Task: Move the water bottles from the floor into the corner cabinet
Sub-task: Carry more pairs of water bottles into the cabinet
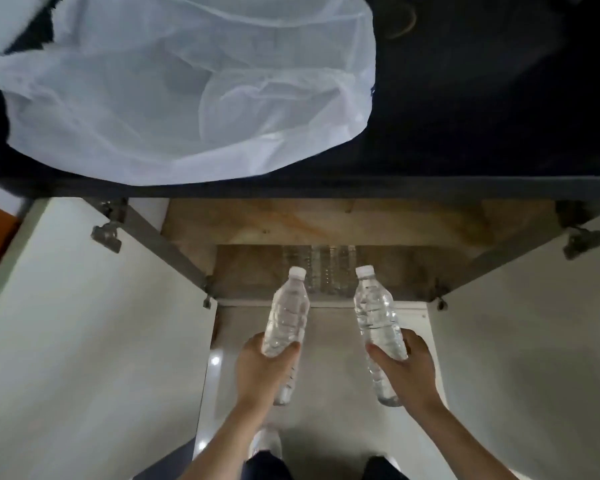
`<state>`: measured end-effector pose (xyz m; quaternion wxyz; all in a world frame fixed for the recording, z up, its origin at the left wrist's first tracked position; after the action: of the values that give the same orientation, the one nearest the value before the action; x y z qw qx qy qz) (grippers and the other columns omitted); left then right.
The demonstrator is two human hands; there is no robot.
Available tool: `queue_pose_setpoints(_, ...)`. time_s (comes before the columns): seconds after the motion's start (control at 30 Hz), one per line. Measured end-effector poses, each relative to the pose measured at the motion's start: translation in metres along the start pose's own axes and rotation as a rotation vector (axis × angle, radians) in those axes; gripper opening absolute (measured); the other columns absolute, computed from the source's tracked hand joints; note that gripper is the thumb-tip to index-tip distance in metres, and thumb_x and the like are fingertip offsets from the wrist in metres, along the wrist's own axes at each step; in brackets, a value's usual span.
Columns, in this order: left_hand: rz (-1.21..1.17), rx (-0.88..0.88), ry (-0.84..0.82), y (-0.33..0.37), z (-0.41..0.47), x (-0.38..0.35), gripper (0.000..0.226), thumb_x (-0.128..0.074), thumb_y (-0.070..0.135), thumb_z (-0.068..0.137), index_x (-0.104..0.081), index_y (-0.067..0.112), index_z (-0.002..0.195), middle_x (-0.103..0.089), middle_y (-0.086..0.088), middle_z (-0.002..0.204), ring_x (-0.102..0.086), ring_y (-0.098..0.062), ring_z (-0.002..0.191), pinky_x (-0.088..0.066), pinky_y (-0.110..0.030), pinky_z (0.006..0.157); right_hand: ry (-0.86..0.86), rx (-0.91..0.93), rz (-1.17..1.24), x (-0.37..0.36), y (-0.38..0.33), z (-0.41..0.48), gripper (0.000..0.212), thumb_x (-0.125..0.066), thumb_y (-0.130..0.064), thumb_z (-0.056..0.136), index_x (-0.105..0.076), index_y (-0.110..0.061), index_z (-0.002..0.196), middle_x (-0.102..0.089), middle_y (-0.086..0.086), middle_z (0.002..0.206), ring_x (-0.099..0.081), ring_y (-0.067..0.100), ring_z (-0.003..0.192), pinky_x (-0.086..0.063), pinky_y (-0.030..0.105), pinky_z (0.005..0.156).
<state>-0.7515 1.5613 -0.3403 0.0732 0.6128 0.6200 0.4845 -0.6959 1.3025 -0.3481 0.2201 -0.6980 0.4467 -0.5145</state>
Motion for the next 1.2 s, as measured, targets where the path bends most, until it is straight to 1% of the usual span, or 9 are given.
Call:
queue_pose_setpoints(0.07, -0.006, 0.001, 0.024, -0.024, 0.053, -0.026, 0.020, -0.079, 0.038, 0.073, -0.066, 0.024, 0.078, -0.070, 0.009, 0.067, -0.064, -0.001, 0.056, -0.039, -0.013, 0.043, 0.016, 0.007, 0.021, -0.035, 0.033, 0.038, 0.024, -0.085, -0.025, 0.071, -0.062, -0.025, 0.080, -0.069, 0.000, 0.080, -0.067, 0.016, 0.072, -0.054, 0.033, 0.068)
queue_pose_setpoints(0.17, -0.034, 0.003, -0.014, -0.061, 0.131, -0.067, 0.032, -0.082, 0.045, 0.066, -0.072, 0.017, 0.078, -0.073, 0.004, 0.065, -0.069, -0.011, 0.057, -0.053, -0.024, 0.051, 0.036, 0.036, 0.022, -0.079, 0.078, 0.094, 0.029, -0.088, -0.030, 0.069, -0.062, -0.025, 0.082, -0.070, 0.000, 0.082, -0.068, 0.017, 0.074, -0.054, 0.035, 0.073)
queue_pose_setpoints(0.33, -0.009, -0.156, 0.058, -0.089, 0.227, -0.111, 0.027, -0.079, 0.047, 0.071, -0.069, 0.022, 0.071, -0.069, 0.007, 0.060, -0.066, -0.008, 0.057, -0.048, -0.021, 0.053, 0.060, 0.146, 0.094, -0.138, 0.114, 0.175, 0.023, -0.085, -0.020, 0.074, -0.067, -0.016, 0.088, -0.070, -0.004, 0.077, -0.067, 0.009, 0.072, -0.043, 0.010, 0.057)
queue_pose_setpoints(0.47, -0.104, -0.291, 0.100, -0.088, 0.277, -0.133, 0.028, -0.083, 0.047, 0.067, -0.068, 0.023, 0.070, -0.070, 0.009, 0.061, -0.067, -0.005, 0.057, -0.050, -0.021, 0.055, 0.062, 0.276, 0.135, -0.174, 0.122, 0.225, 0.026, -0.083, -0.024, 0.076, -0.068, -0.020, 0.096, -0.073, -0.004, 0.084, -0.070, 0.010, 0.074, -0.051, 0.020, 0.065)
queue_pose_setpoints(0.57, -0.153, -0.337, 0.083, -0.087, 0.298, -0.141, 0.020, -0.082, 0.035, 0.074, -0.067, 0.022, 0.070, -0.067, 0.009, 0.054, -0.062, 0.002, 0.045, -0.047, -0.013, 0.044, 0.066, 0.364, 0.173, -0.188, 0.121, 0.244, 0.027, -0.082, -0.018, 0.077, -0.068, -0.022, 0.098, -0.073, -0.009, 0.085, -0.070, 0.003, 0.070, -0.050, 0.010, 0.058)
queue_pose_setpoints(0.7, -0.187, -0.347, 0.083, -0.088, 0.315, -0.148, 0.023, -0.081, 0.040, 0.074, -0.071, 0.019, 0.071, -0.072, 0.005, 0.060, -0.069, -0.011, 0.052, -0.055, -0.026, 0.054, 0.055, 0.417, 0.170, -0.201, 0.117, 0.262, 0.031, -0.081, -0.026, 0.077, -0.070, -0.022, 0.106, -0.074, -0.008, 0.092, -0.071, 0.009, 0.084, -0.056, 0.025, 0.076)
queue_pose_setpoints(0.83, -0.155, -0.357, 0.069, -0.081, 0.320, -0.157, 0.030, -0.080, 0.043, 0.073, -0.068, 0.018, 0.064, -0.068, 0.004, 0.053, -0.065, -0.010, 0.047, -0.047, -0.021, 0.047, 0.075, 0.411, 0.153, -0.206, 0.111, 0.267, 0.037, -0.079, -0.034, 0.078, -0.067, -0.024, 0.112, -0.071, -0.010, 0.095, -0.068, 0.009, 0.088, -0.055, 0.025, 0.078)
queue_pose_setpoints(1.0, -0.082, -0.376, 0.102, -0.075, 0.326, -0.168, 0.044, -0.077, 0.050, 0.074, -0.056, 0.020, 0.050, -0.055, 0.008, 0.041, -0.048, -0.002, 0.036, -0.034, -0.018, 0.041, 0.075, 0.384, 0.185, -0.205, 0.109, 0.268, 0.032, -0.080, -0.032, 0.079, -0.067, -0.026, 0.107, -0.071, -0.011, 0.093, -0.066, 0.003, 0.085, -0.045, 0.014, 0.065)
queue_pose_setpoints(1.2, -0.091, -0.327, 0.093, -0.064, 0.331, -0.180, 0.045, -0.070, 0.053, 0.080, -0.055, 0.020, 0.053, -0.051, 0.008, 0.045, -0.051, -0.011, 0.046, -0.032, -0.022, 0.047, 0.097, 0.393, 0.185, -0.203, 0.116, 0.280, 0.020, -0.079, -0.033, 0.078, -0.066, -0.030, 0.093, -0.072, -0.013, 0.087, -0.069, 0.007, 0.082, -0.054, 0.024, 0.072)
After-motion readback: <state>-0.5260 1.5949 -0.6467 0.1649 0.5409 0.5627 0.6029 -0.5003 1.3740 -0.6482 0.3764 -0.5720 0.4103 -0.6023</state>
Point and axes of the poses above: each hand's wrist, its own z-axis towards the middle knuckle, its own x-axis out of the back of the hand, y = z × x, the point moved 5 cm from there along z, towards the middle knuckle
